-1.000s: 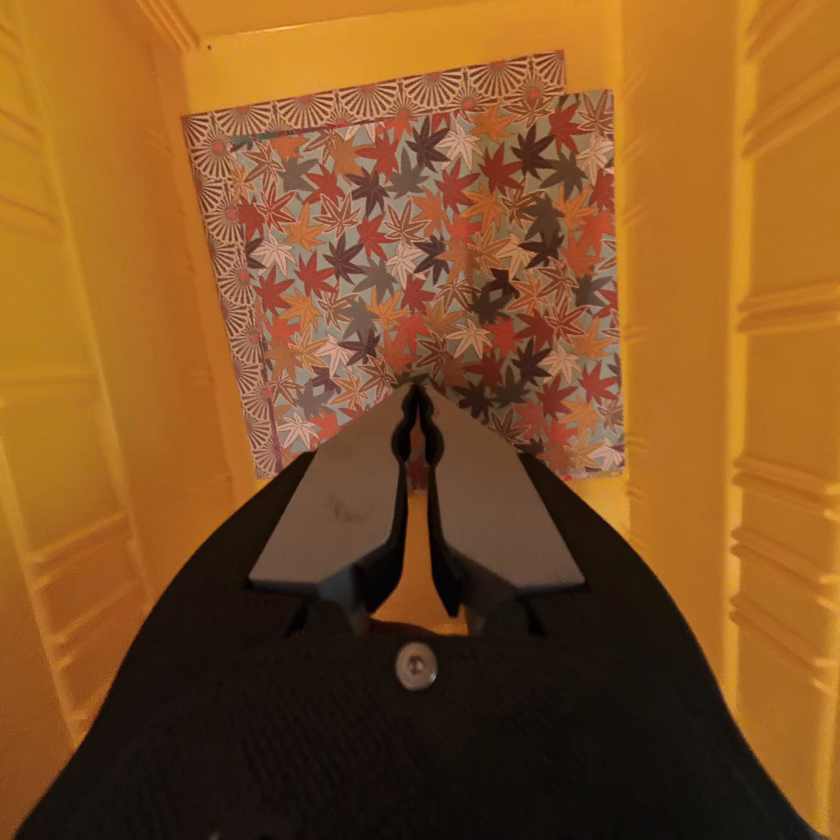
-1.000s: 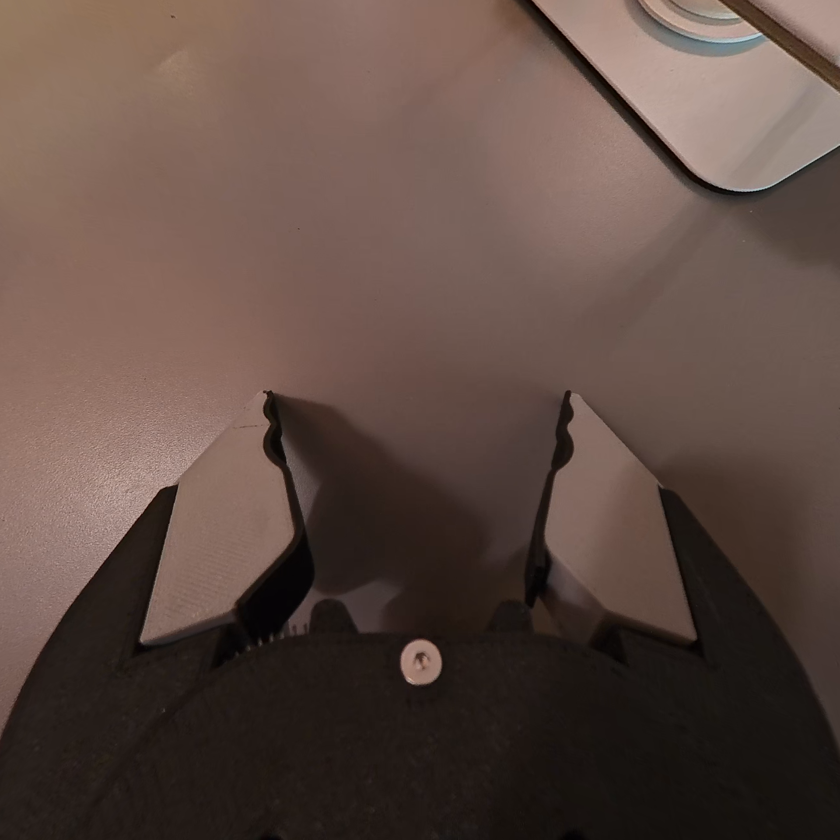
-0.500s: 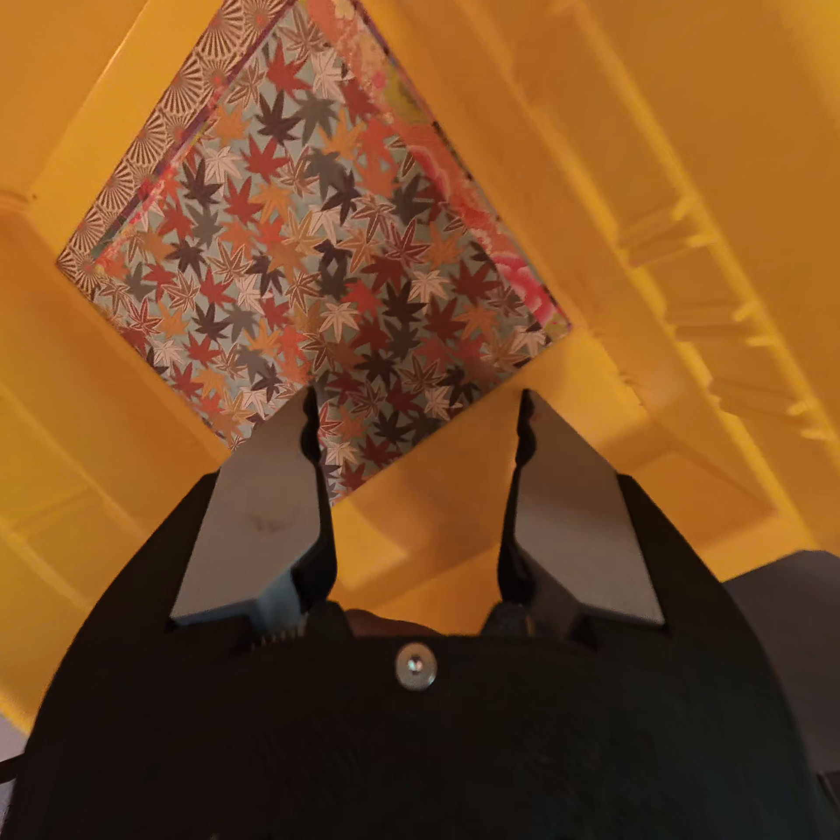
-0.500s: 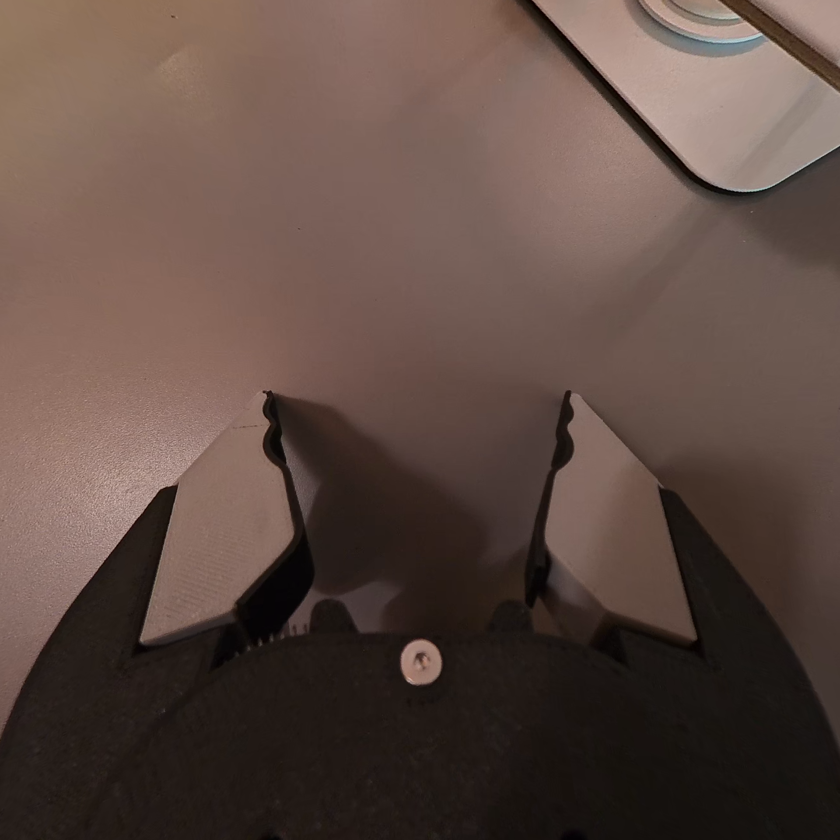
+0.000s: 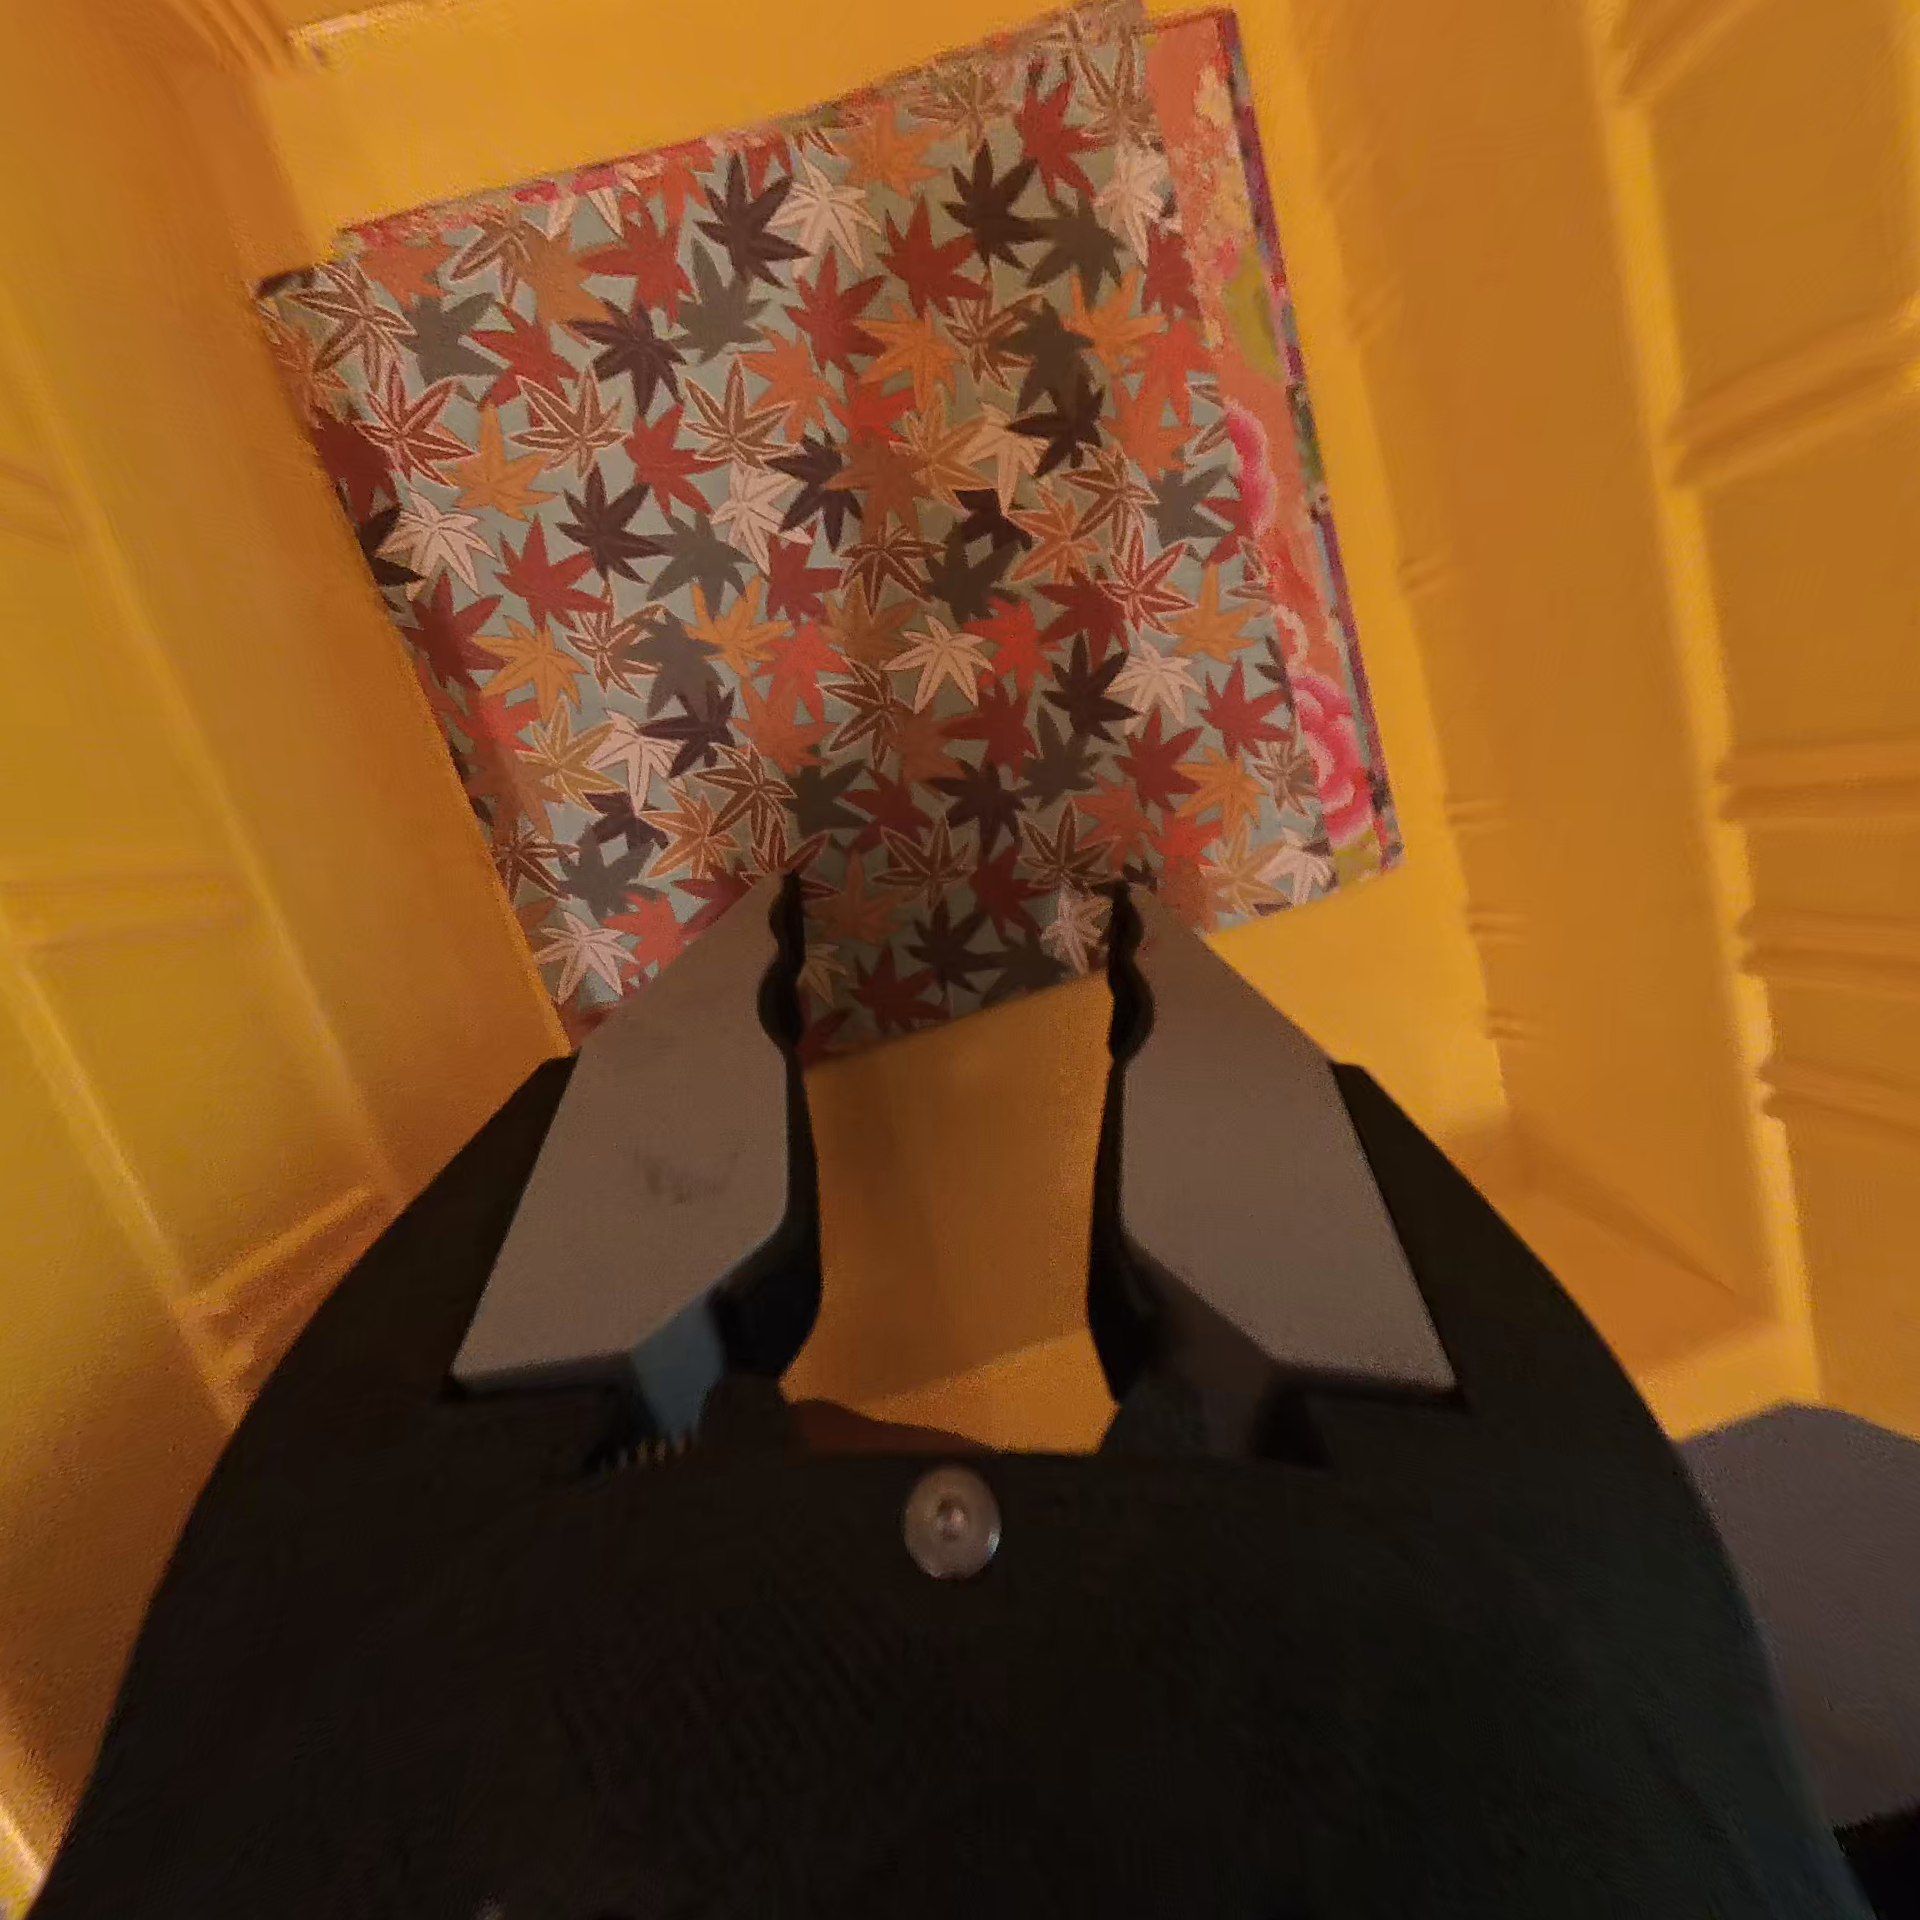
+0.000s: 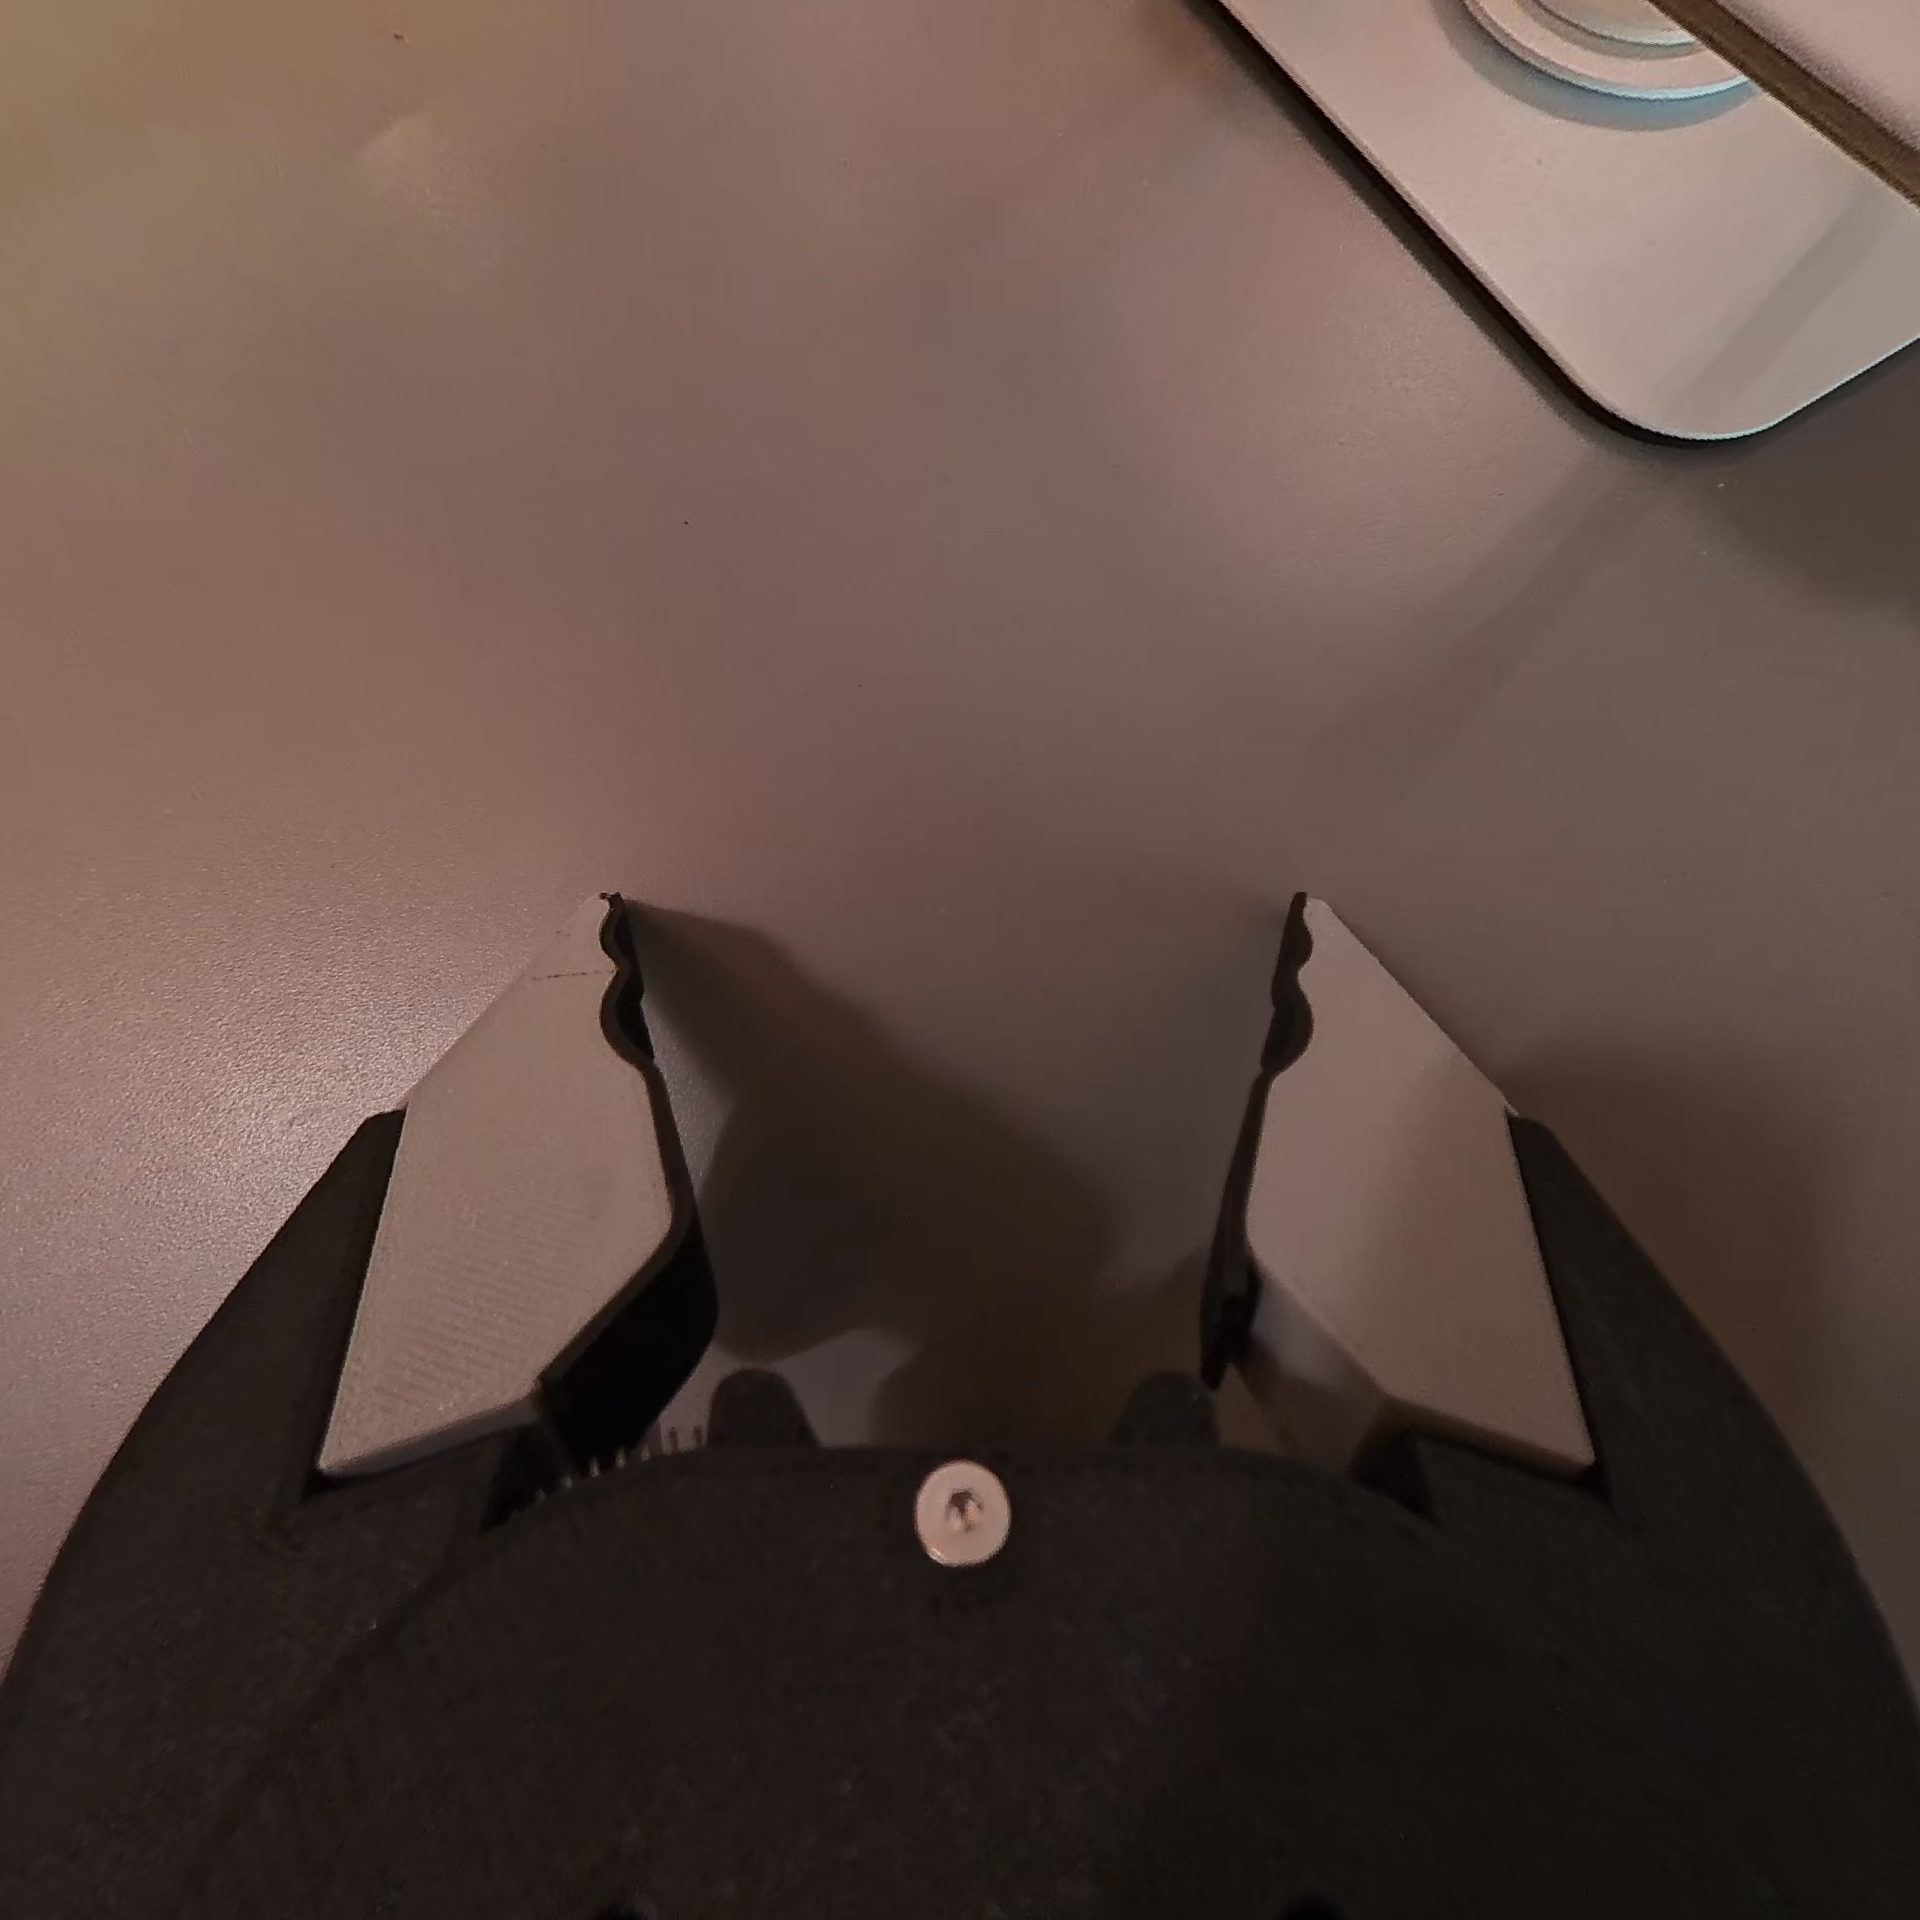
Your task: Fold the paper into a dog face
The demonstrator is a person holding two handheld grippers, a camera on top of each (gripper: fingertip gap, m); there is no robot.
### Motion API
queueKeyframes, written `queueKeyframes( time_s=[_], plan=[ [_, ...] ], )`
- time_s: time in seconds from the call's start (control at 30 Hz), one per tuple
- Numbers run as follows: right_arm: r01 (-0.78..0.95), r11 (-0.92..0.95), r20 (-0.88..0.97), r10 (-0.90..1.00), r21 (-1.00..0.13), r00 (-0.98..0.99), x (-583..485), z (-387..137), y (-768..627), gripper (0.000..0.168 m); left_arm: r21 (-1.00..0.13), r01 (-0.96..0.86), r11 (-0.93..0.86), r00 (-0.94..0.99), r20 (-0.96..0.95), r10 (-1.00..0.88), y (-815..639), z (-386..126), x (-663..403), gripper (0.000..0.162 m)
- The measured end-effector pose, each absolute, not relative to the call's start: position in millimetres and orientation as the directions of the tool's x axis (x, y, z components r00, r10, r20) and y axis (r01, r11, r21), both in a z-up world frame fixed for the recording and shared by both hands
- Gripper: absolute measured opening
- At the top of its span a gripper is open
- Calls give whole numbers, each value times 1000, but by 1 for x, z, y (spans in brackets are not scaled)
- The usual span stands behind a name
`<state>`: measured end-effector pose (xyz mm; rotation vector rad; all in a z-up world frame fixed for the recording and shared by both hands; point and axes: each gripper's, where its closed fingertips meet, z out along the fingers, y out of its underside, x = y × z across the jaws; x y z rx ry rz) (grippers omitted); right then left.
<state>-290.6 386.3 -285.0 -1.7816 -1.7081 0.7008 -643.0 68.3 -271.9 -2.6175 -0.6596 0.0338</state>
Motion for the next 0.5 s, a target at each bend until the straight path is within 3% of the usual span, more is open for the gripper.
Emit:
queueKeyframes(
  time_s=[0.03,0.13,0.17,0.27,0.4,0.5],
  plan=[
    [701,-23,14,999,-712,47,-291,-285,386,118,-386,425,-819,899,75,432,64,-272,-637,58],
    [701,-23,14,999,-712,47,-291,-285,386,118,-231,330,-915,944,57,326,45,-274,-611,66],
    [701,-23,14,999,-712,47,-291,-285,386,118,-178,313,-933,950,50,309,39,-273,-606,60],
    [702,-23,14,999,-712,47,-291,-285,386,118,-70,262,-963,955,165,247,28,-270,-575,63],
    [702,-22,14,999,-712,46,-290,-285,385,118,-141,190,-972,981,61,183,36,-266,-589,65],
    [702,-21,15,999,-712,44,-290,-285,385,118,-178,132,-975,988,-52,144,43,-268,-604,78]
  ],
)
